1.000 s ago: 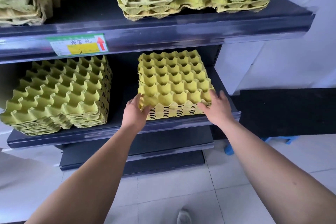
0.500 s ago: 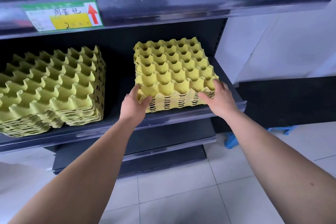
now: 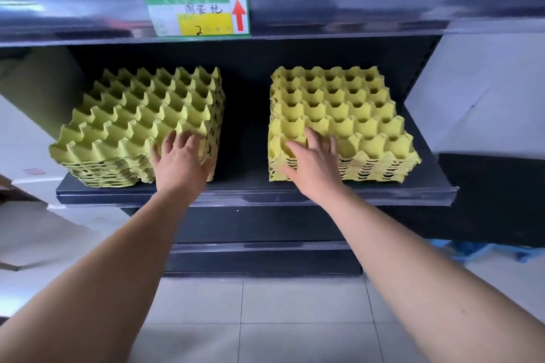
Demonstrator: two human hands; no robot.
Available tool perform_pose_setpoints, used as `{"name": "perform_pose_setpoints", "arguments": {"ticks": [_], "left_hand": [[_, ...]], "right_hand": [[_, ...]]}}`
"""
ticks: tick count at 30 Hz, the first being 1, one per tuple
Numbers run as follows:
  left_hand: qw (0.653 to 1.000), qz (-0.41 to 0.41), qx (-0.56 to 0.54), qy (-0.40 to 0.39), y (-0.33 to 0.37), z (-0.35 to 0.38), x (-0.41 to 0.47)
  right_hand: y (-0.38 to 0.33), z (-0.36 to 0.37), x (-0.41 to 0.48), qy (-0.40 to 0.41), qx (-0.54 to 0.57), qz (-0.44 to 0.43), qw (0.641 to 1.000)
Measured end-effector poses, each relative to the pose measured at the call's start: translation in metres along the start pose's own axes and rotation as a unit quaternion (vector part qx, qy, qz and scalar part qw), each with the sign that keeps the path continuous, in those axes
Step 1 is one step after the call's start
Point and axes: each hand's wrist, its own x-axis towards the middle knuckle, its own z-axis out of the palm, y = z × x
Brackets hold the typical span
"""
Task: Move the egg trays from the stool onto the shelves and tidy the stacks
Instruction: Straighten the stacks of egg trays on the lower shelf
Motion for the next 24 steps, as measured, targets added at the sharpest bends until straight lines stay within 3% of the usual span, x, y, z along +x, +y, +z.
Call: {"name": "perform_pose_setpoints", "arguments": {"ticks": [6,16,20,24], "left_hand": [[0.998,0.01,0.06,-0.009,-0.003,0.003,-0.002],[0.995,0.063,0.062,-0.044,-0.008,-0.003,0.003],[0.996,0.038,0.057,-0.056,-0.017,-0.004,0.0],[0.996,0.028,0.031,-0.081,-0.017,-0.002,0.002]], "right_hand": [[-0.005,0.01,0.017,0.013,0.016,0.032,0.999],[-0.011,0.007,0.013,0.019,0.017,0.034,0.999],[-0.005,0.002,0.001,0.02,-0.023,0.071,0.997],[-0.008,-0.003,-0.004,-0.023,0.008,0.091,0.996]]}}
